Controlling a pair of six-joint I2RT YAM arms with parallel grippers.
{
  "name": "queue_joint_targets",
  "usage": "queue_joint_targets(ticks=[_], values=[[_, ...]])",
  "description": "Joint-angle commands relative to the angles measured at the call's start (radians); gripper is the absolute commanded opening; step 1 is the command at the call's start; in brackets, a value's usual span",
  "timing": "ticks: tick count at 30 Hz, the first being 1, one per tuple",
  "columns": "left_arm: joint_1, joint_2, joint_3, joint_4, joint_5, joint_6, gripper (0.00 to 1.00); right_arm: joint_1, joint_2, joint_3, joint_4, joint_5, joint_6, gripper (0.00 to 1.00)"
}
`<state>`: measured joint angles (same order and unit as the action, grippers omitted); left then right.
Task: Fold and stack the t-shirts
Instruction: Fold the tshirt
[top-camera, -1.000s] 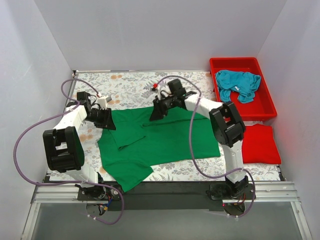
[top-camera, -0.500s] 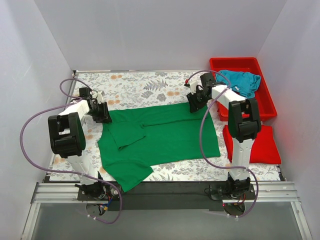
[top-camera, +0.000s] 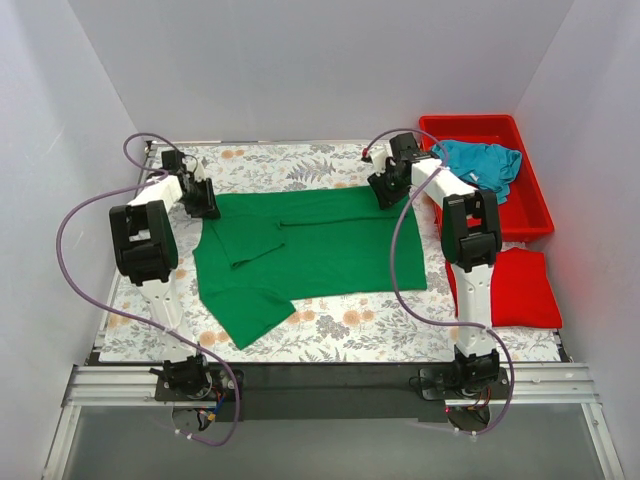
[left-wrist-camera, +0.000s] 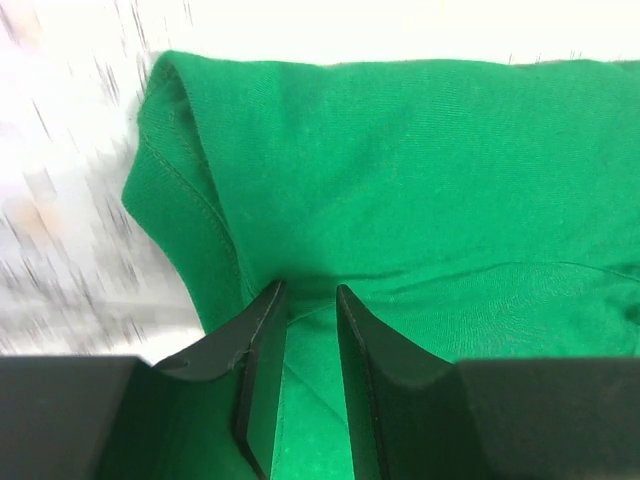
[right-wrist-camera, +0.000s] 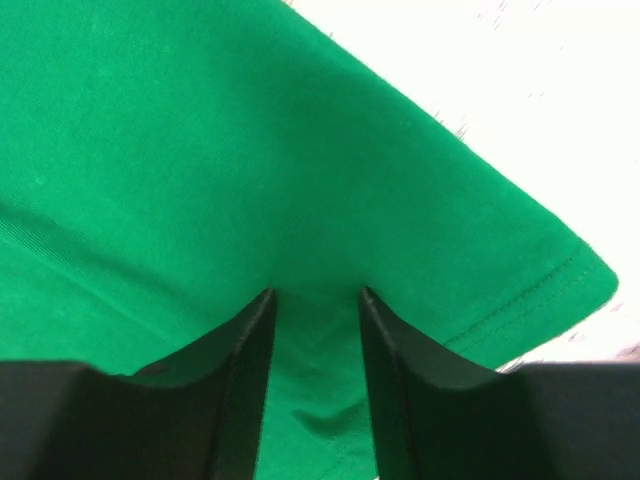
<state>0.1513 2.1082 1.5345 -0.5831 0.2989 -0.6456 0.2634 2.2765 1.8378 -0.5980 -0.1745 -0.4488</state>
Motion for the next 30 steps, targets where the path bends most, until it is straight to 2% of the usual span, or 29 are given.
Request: queue_joint_targets(ticks=[1, 3, 5, 6, 7, 8, 10, 13, 17, 20, 21, 25, 30], values=[[0.011, 0.042, 0.116, -0.030, -0.003, 0.043, 0.27, -0.010, 0.046, 0.098, 0.001, 0.026, -0.016, 0.47], [0.010, 0.024, 0.185, -0.066, 0.046, 0.081, 0.30, -0.009, 0.012, 0.112, -0.020, -0.038, -0.024, 0.51], [0.011, 0.006, 0.263, -0.140, 0.121, 0.106, 0.36, -0.010, -0.079, 0.083, -0.031, -0.119, -0.037, 0.59], [0.011, -0.017, 0.286, -0.171, 0.152, 0.139, 0.44, -0.007, -0.116, 0.048, -0.039, -0.144, -0.057, 0.62], [0.013, -0.036, 0.303, -0.202, 0.175, 0.158, 0.48, -0.009, -0.191, 0.022, -0.054, -0.161, -0.065, 0.70], [0.014, -0.057, 0.312, -0.254, 0.219, 0.176, 0.51, -0.009, -0.230, 0.000, -0.065, -0.174, -0.079, 0.73], [0.014, -0.144, 0.285, -0.296, 0.265, 0.245, 0.65, -0.007, -0.337, -0.079, -0.118, -0.212, -0.137, 0.81], [0.016, -0.279, 0.167, -0.372, 0.324, 0.348, 0.71, -0.009, -0.467, -0.182, -0.190, -0.243, -0.268, 0.83], [0.019, -0.459, -0.029, -0.423, 0.359, 0.425, 0.72, -0.003, -0.592, -0.392, -0.360, -0.241, -0.445, 0.81], [0.021, -0.569, -0.183, -0.446, 0.379, 0.440, 0.71, 0.022, -0.679, -0.515, -0.391, -0.185, -0.532, 0.75], [0.022, -0.597, -0.215, -0.457, 0.388, 0.451, 0.71, 0.043, -0.701, -0.599, -0.391, -0.148, -0.542, 0.73], [0.024, -0.688, -0.355, -0.458, 0.417, 0.442, 0.68, 0.100, -0.787, -0.761, -0.330, -0.060, -0.554, 0.60], [0.022, -0.718, -0.413, -0.475, 0.437, 0.432, 0.64, 0.115, -0.784, -0.880, -0.224, 0.012, -0.533, 0.53]])
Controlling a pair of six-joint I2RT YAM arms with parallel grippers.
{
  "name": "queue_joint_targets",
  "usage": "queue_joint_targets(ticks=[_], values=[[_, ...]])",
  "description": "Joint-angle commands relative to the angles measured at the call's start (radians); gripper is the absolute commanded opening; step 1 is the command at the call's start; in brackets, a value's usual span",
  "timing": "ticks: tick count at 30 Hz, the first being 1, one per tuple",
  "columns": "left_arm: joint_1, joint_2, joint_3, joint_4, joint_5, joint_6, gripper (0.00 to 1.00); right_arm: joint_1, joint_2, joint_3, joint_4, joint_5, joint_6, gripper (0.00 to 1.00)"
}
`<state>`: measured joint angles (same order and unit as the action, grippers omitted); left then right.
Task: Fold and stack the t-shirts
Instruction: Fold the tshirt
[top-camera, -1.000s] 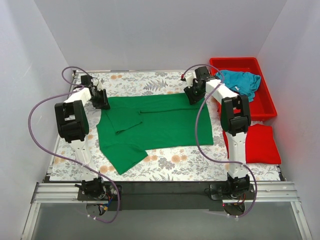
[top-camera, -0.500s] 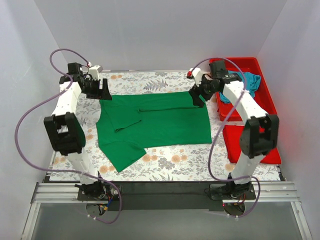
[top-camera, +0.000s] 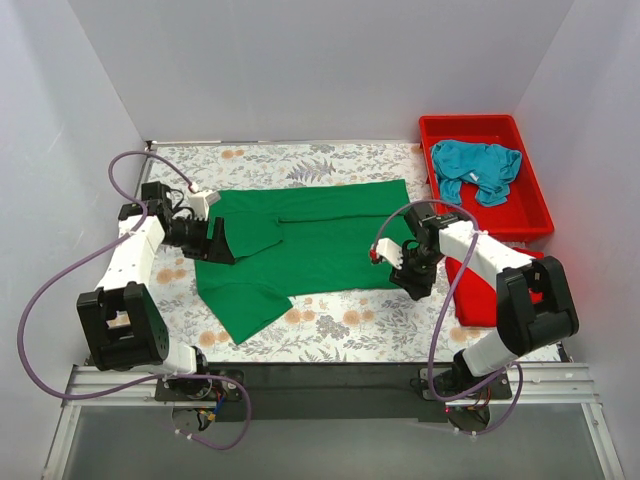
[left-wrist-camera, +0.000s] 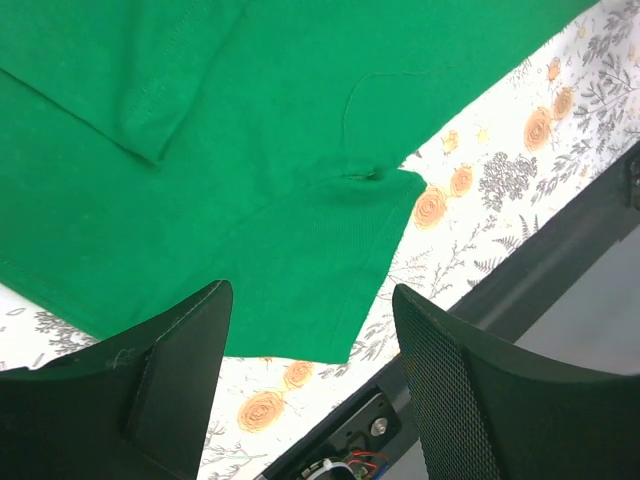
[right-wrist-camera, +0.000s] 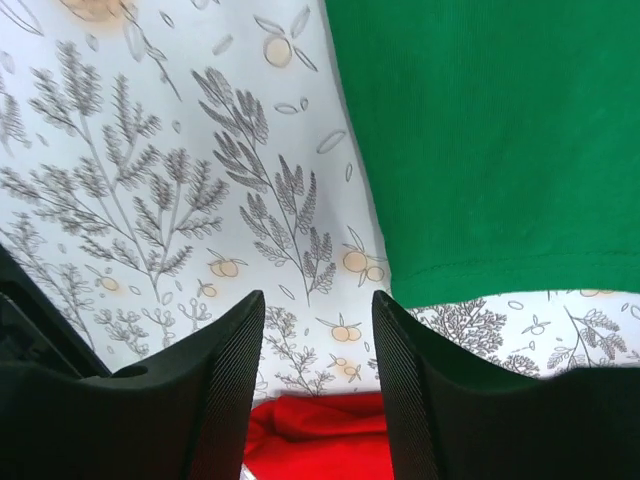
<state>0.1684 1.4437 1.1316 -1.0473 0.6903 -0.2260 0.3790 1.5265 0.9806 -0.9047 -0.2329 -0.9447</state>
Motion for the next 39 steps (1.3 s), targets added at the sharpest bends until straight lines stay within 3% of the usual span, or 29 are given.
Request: queue_joint_targets(ticks=[1, 18, 23, 28, 33, 39], values=[[0.005, -0.055, -0.012, -0.013, 0.043, 0.016, 0.64, 0.000, -0.031, -0.029, 0.107, 0.073, -0.036, 0.53], [0.005, -0.072, -0.013, 0.012, -0.061, 0.077, 0.63, 0.012, 0.049, -0.135, 0.283, 0.139, -0.032, 0.44], [0.006, -0.104, -0.016, -0.060, -0.075, 0.304, 0.60, 0.021, 0.052, -0.142, 0.291, 0.144, -0.025, 0.30], [0.003, -0.149, -0.093, -0.016, -0.202, 0.564, 0.53, 0.028, 0.044, -0.125, 0.277, 0.147, -0.019, 0.01], [-0.027, -0.175, -0.189, -0.036, -0.265, 0.734, 0.44, 0.028, 0.052, -0.114, 0.260, 0.150, -0.008, 0.01], [-0.150, -0.232, -0.351, 0.052, -0.342, 0.711, 0.41, 0.028, 0.066, -0.097, 0.227, 0.153, 0.003, 0.01]])
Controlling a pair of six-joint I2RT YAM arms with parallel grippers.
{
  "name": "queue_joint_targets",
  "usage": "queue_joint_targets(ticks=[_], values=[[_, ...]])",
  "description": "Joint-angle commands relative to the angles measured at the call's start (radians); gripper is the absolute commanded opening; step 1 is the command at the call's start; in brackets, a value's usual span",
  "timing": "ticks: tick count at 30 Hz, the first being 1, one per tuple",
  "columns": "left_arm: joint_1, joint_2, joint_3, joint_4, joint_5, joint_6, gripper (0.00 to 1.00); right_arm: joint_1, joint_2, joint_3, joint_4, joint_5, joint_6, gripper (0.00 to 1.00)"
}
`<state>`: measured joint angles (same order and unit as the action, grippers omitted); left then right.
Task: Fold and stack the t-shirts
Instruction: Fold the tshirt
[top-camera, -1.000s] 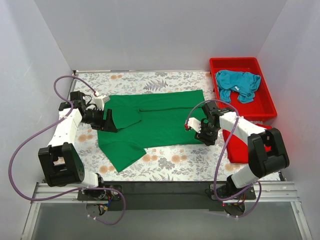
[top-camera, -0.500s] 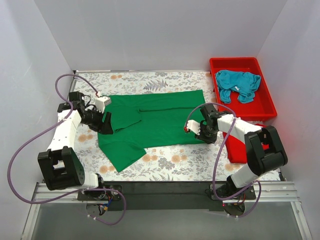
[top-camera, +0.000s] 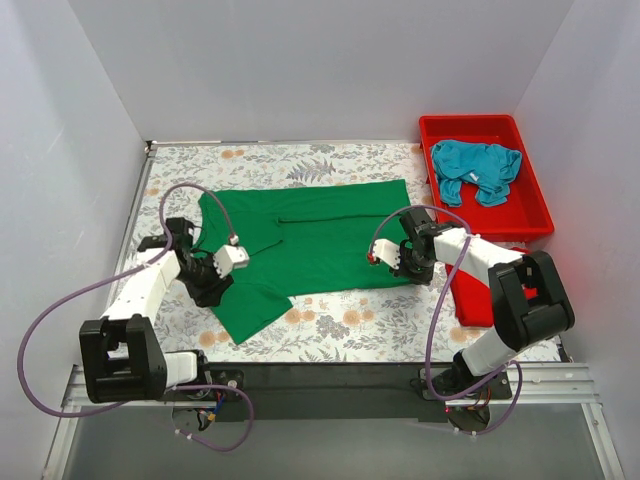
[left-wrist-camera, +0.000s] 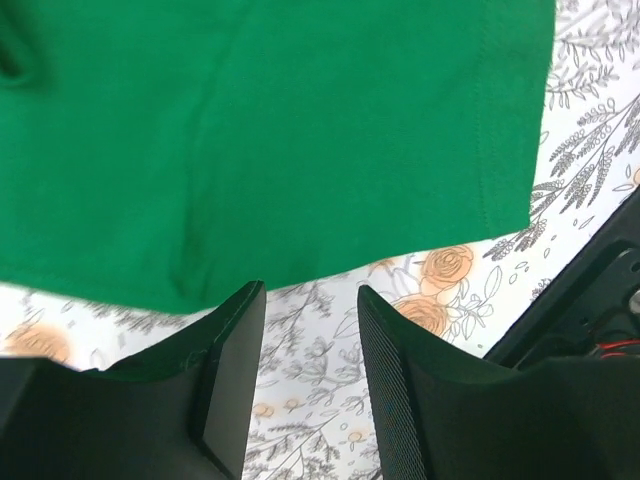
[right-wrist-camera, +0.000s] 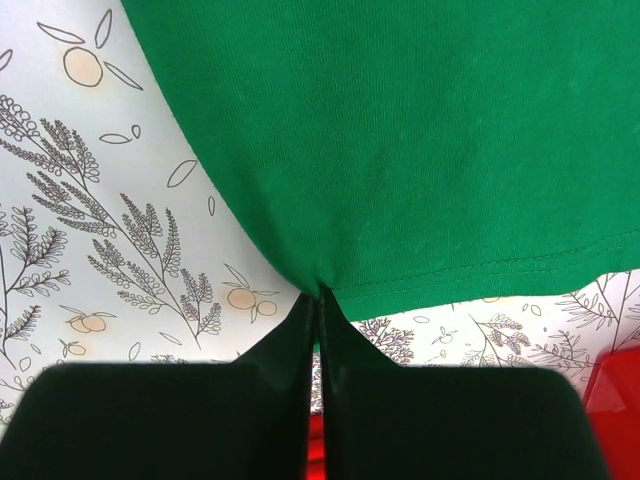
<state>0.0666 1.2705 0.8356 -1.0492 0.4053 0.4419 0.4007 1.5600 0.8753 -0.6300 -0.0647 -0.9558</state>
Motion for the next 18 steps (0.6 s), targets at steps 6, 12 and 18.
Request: queue_joint_targets(ticks=[6, 12, 18], values=[[-0.108, -0.016, -0.142, 0.184, -0.115, -0.058, 0.40, 0.007, 0.031, 0.027, -0.080, -0.038, 0.009, 0.01], [-0.120, 0.000, -0.208, 0.255, -0.138, -0.069, 0.40, 0.006, 0.046, 0.053, -0.082, -0.050, 0.029, 0.01], [-0.148, 0.013, -0.298, 0.327, -0.192, -0.088, 0.35, 0.006, 0.061, 0.064, -0.089, -0.053, 0.032, 0.01]])
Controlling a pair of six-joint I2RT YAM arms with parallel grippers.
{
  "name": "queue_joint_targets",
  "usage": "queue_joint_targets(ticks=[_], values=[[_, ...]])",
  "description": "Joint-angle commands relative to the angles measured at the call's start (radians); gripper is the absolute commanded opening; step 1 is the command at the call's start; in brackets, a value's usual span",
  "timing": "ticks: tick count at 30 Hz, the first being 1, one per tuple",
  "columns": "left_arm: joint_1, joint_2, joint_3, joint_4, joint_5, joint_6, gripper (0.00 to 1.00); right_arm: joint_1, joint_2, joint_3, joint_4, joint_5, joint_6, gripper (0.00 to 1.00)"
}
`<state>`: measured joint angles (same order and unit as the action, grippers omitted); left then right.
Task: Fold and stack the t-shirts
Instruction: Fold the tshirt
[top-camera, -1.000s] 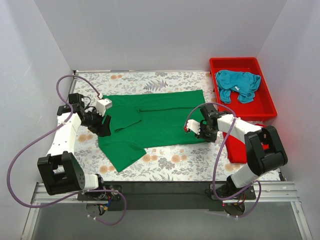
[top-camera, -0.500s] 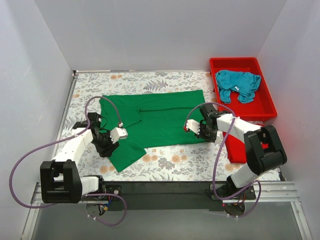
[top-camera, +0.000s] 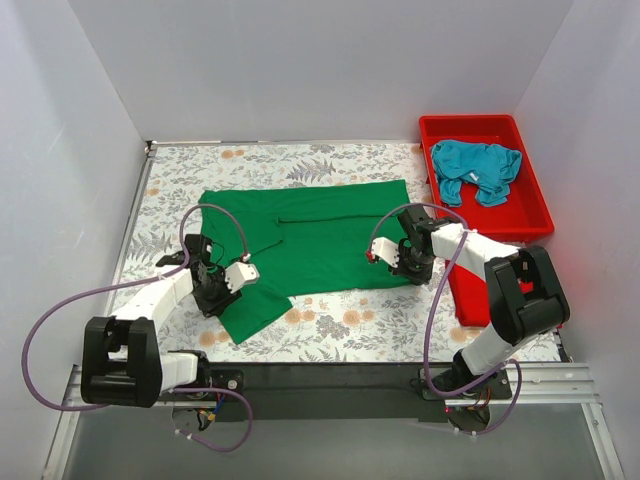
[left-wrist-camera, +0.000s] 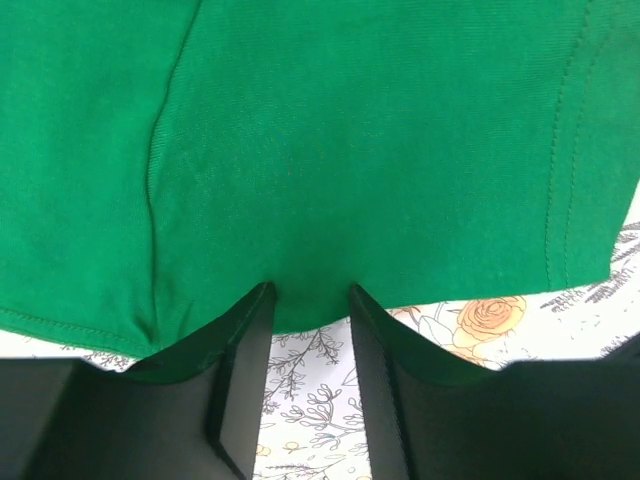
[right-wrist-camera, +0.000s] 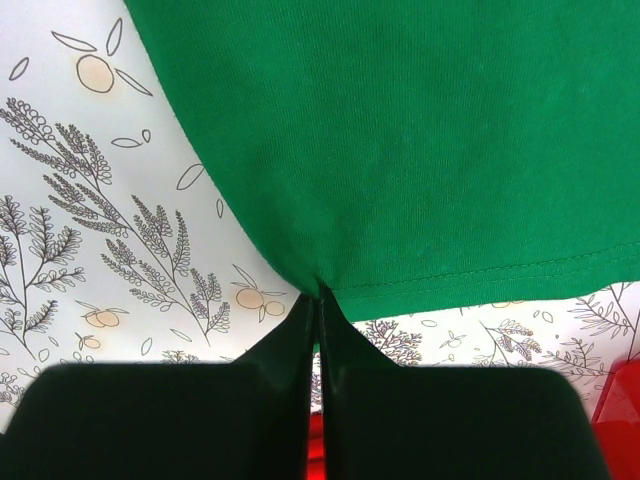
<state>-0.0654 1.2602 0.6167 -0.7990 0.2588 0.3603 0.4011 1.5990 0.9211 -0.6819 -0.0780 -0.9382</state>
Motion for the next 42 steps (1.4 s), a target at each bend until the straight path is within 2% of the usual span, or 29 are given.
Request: queue_joint_targets(ticks=[1, 4, 5, 7, 8, 9, 18, 22, 28, 35, 42], values=[[-0.022, 0.025, -0.090, 0.087, -0.053, -0.006, 0.33, 0.005, 0.024, 0.019, -0.039, -0.042, 0.015, 0.01], [-0.036, 0.025, -0.121, 0.095, -0.069, -0.006, 0.24, 0.005, 0.022, 0.012, -0.039, -0.049, 0.018, 0.01], [-0.040, 0.022, -0.126, 0.093, -0.075, -0.012, 0.16, 0.005, 0.019, 0.009, -0.039, -0.052, 0.022, 0.01], [-0.047, 0.013, -0.121, 0.078, -0.076, -0.021, 0.05, 0.005, 0.009, 0.005, -0.042, -0.058, 0.024, 0.01], [-0.047, 0.013, -0.111, 0.066, -0.073, -0.029, 0.05, 0.005, 0.004, 0.005, -0.048, -0.063, 0.024, 0.01], [-0.047, 0.008, -0.097, 0.049, -0.070, -0.038, 0.00, 0.005, -0.002, 0.005, -0.057, -0.066, 0.022, 0.01], [-0.039, -0.071, 0.132, -0.271, -0.056, -0.032, 0.00, -0.004, -0.183, -0.011, -0.179, -0.114, -0.016, 0.01], [-0.011, 0.014, 0.300, -0.333, 0.011, -0.075, 0.00, -0.051, -0.194, 0.051, -0.206, -0.106, -0.054, 0.01], [-0.001, 0.122, 0.469, -0.318, 0.045, -0.100, 0.00, -0.074, -0.105, 0.154, -0.237, -0.108, -0.062, 0.01], [0.018, 0.192, 0.554, -0.204, 0.026, -0.153, 0.00, -0.085, -0.034, 0.222, -0.239, -0.095, -0.083, 0.01], [0.029, 0.257, 0.635, -0.178, 0.025, -0.167, 0.00, -0.096, 0.025, 0.317, -0.254, -0.092, -0.097, 0.01]])
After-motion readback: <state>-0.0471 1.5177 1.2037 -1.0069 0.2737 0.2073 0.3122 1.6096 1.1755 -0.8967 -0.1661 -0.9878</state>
